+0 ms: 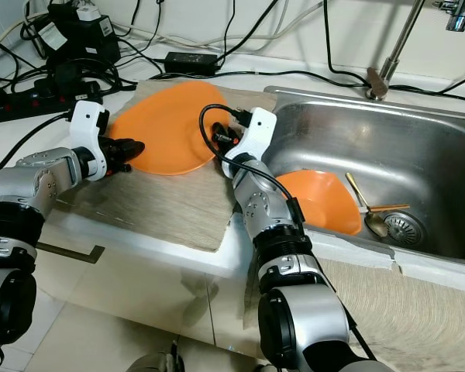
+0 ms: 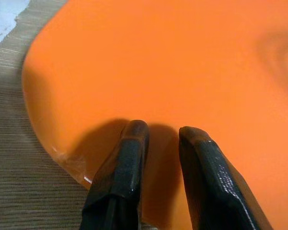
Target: Kitchen organization
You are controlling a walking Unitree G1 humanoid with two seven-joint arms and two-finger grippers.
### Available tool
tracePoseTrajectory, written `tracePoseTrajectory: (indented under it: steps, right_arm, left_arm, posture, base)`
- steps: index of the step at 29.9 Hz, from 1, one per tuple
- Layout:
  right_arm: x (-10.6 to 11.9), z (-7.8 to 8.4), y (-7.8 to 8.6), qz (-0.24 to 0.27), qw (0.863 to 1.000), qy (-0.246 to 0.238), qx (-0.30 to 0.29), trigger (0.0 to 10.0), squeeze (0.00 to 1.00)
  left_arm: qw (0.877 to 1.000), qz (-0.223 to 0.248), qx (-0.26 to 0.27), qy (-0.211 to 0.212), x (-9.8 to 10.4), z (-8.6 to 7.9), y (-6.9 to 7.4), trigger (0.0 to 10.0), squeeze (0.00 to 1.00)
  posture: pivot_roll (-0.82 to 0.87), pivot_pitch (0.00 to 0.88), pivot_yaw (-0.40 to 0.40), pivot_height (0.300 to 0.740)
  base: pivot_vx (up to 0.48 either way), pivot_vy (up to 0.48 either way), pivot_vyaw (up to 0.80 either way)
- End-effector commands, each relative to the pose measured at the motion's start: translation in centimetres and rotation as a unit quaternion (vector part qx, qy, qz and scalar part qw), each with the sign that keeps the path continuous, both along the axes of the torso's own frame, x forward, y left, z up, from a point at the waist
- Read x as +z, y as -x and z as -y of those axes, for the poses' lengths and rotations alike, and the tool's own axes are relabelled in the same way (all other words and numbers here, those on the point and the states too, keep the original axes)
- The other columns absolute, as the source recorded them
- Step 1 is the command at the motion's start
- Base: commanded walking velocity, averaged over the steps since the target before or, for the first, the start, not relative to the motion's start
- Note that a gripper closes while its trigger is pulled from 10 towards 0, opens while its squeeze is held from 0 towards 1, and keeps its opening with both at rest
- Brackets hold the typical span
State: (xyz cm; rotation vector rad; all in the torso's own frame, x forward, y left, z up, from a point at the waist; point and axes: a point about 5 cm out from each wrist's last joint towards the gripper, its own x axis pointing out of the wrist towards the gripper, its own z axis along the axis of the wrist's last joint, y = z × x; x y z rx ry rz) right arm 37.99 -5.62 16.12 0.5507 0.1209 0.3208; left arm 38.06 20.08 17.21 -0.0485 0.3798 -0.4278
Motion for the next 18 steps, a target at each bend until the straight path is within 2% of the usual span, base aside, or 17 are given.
tracePoseTrajectory:
  steps: [1, 4, 8, 13, 18]
  right_arm:
    - [1.6, -2.3, 0.2, 0.023, 0.999, -0.023, 0.018, 0.0, 0.00]
    - [3.7, -1.8, 0.1, 0.069, 0.997, -0.022, 0.010, 0.0, 0.00]
    - [4.9, -1.3, 0.1, 0.090, 0.996, -0.026, 0.003, 0.0, 0.00]
    - [4.5, -0.6, -0.2, 0.084, 0.996, -0.022, -0.011, 0.0, 0.00]
    - [3.0, -0.6, 0.0, 0.063, 0.998, -0.014, -0.013, 0.0, 0.00]
  left_arm:
    - [0.999, -0.043, 0.004, -0.011, -1.9, -0.1, 0.6, 10.0, 0.00]
    - [0.999, -0.042, 0.005, -0.013, -1.9, -0.1, 0.6, 10.0, 0.00]
    - [0.999, -0.039, 0.006, -0.015, -1.9, -0.1, 0.5, 10.0, 0.00]
    - [1.000, -0.020, 0.002, -0.024, -1.1, 0.0, 0.3, 10.0, 0.00]
    - [0.999, 0.046, 0.011, -0.022, 2.1, 0.2, -0.5, 10.0, 0.00]
  posture:
    - [0.06, 0.037, 0.027, 0.740]
    - [0.06, 0.030, 0.026, 0.740]
    - [0.06, 0.027, 0.026, 0.740]
    - [0.05, 0.023, 0.027, 0.740]
    - [0.06, 0.025, 0.028, 0.740]
  base:
    - [0.000, 0.000, 0.00]
    - [0.000, 0.000, 0.00]
    - [0.000, 0.000, 0.00]
    - [0.000, 0.000, 0.00]
    - [0.000, 0.000, 0.00]
